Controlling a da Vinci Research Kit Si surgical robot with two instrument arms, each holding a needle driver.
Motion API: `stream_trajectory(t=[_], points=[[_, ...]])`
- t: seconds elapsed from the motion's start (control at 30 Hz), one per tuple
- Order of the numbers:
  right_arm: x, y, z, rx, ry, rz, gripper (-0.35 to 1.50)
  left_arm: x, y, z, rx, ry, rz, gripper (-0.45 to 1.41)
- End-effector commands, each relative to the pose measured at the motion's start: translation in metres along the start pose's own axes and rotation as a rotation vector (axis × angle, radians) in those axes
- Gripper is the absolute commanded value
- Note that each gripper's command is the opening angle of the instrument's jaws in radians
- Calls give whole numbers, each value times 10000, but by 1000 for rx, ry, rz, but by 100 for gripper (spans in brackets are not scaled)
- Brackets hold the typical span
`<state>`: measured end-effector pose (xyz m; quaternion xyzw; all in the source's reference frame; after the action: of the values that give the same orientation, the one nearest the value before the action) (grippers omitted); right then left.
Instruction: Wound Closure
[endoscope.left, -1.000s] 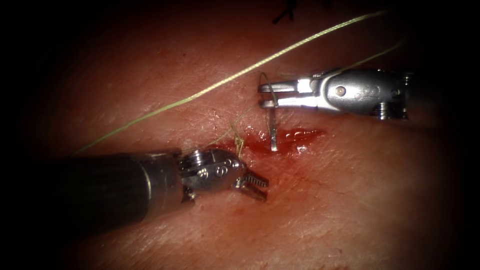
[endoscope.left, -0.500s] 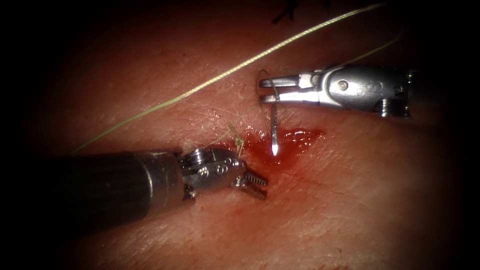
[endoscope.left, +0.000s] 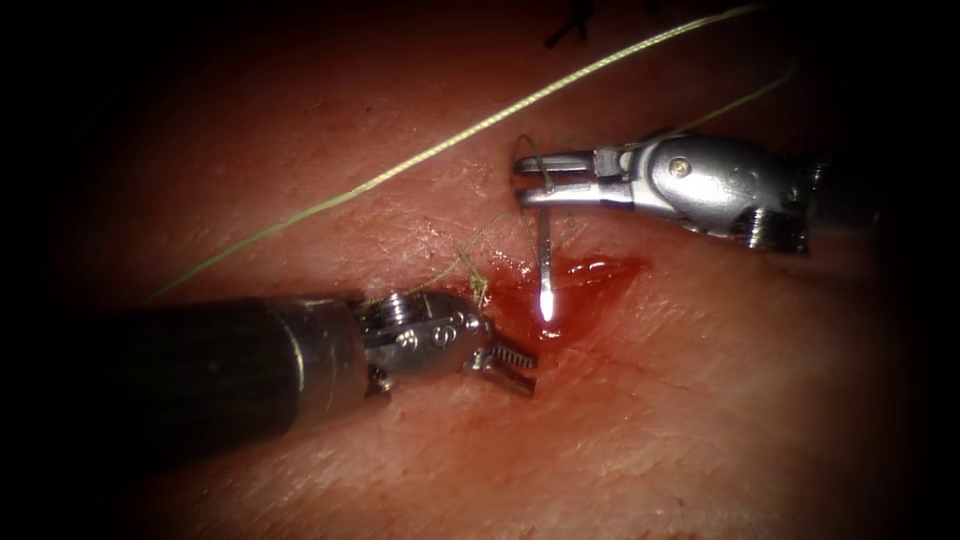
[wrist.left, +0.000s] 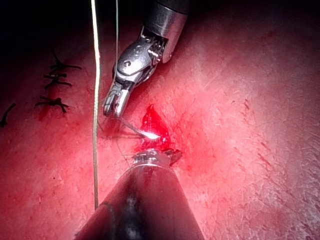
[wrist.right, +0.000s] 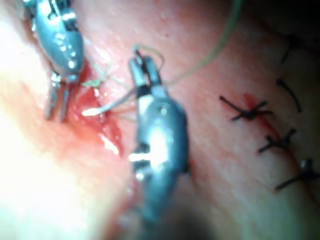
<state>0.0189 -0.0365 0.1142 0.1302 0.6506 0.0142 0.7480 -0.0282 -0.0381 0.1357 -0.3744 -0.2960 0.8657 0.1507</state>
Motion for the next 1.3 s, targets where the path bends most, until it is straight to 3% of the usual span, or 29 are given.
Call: stream_trajectory(t=[0.03, 0.3, 0.47, 0.7, 1.3], points=[[-3, 3, 7, 2, 1, 11, -35, 0, -5, 7, 1, 1, 0, 17], [-6, 1, 8, 11, -9, 6, -35, -1, -11, 6, 3, 1, 1, 15], [-7, -3, 6, 9, -4, -133, -35, -2, -10, 4, 2, 1, 2, 12], [-6, -4, 4, 4, -3, -204, -35, -2, -10, 5, 2, 0, 2, 10], [-8, -11, 7, 6, -2, -215, -35, -4, -11, 6, 3, 0, 3, 7]])
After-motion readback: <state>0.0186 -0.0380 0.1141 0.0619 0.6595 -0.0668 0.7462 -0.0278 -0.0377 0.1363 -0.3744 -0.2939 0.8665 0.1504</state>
